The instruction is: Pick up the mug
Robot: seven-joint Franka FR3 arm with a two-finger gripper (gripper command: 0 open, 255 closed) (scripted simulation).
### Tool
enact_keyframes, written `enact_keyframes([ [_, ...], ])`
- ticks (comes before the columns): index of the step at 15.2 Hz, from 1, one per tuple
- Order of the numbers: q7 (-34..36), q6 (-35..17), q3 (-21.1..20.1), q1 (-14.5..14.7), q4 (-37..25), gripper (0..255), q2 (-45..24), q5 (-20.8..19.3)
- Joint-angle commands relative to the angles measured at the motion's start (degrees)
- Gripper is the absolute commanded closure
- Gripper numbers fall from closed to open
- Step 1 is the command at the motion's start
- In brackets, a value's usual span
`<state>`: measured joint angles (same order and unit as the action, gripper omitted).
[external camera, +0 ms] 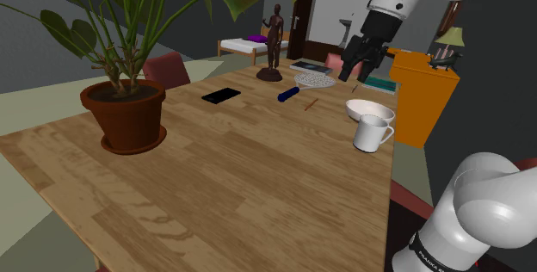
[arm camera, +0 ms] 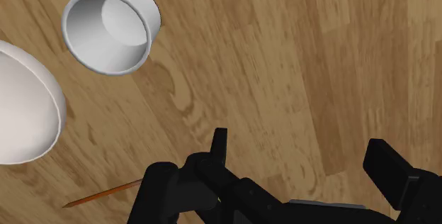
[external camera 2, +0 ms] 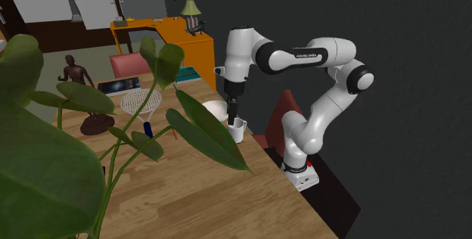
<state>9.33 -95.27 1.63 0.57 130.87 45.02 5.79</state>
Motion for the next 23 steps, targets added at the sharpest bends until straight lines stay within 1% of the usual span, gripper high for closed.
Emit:
enact_keyframes([
  [1, 0.00, 0.00, 0.00, 0.00, 0.00, 0, 0.00, 0.00],
  [7, -0.61, -2.40, 1.14, -3.37, 8.18, 0, 1.18, -5.28],
  [15, -1.27, -5.90, 3.24, -8.71, 17.60, 0, 1.80, -13.21],
  [23, -0.87, -11.90, 3.66, -8.89, 23.20, 0, 1.39, -13.71],
])
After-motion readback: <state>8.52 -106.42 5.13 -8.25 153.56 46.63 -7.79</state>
